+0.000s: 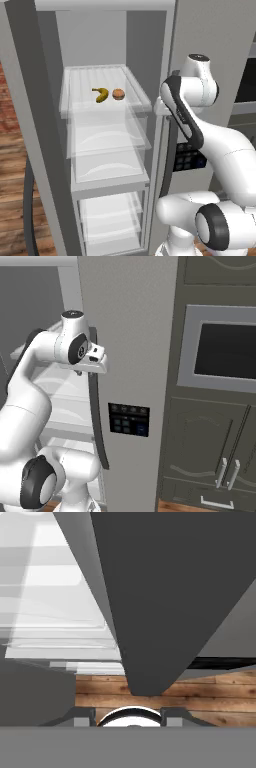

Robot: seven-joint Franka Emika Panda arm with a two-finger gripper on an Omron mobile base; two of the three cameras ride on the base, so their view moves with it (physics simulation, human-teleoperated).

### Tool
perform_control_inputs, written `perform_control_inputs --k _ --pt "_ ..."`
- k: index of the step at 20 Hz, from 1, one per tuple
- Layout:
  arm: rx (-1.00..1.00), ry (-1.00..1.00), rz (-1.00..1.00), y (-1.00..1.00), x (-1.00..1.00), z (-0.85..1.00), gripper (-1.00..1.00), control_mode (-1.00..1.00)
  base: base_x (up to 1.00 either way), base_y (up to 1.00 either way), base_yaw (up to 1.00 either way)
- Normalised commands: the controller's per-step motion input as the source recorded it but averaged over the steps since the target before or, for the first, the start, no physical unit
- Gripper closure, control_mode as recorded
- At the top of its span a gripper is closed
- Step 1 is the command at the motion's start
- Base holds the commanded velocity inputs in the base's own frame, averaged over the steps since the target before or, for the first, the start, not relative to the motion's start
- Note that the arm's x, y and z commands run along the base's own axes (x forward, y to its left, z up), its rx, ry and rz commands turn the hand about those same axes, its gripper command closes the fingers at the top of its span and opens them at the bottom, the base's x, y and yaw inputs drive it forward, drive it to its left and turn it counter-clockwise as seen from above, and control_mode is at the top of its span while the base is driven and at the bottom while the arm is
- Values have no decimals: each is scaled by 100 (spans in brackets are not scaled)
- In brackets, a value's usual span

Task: Pick the tangerine and banana from the fridge and place them inside the tupperware on the counter.

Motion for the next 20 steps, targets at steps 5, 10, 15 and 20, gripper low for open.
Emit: perform_control_inputs --k 5,10,15,20 --pt "-9 -8 1 43 -31 0 -100 -100 0 0 0" --pt "-2 -1 0 84 -14 19 -100 -100 0 0 0" --pt "3 13 0 72 32 55 -100 -100 0 0 0" --pt "4 10 0 46 46 32 -100 -100 0 0 0"
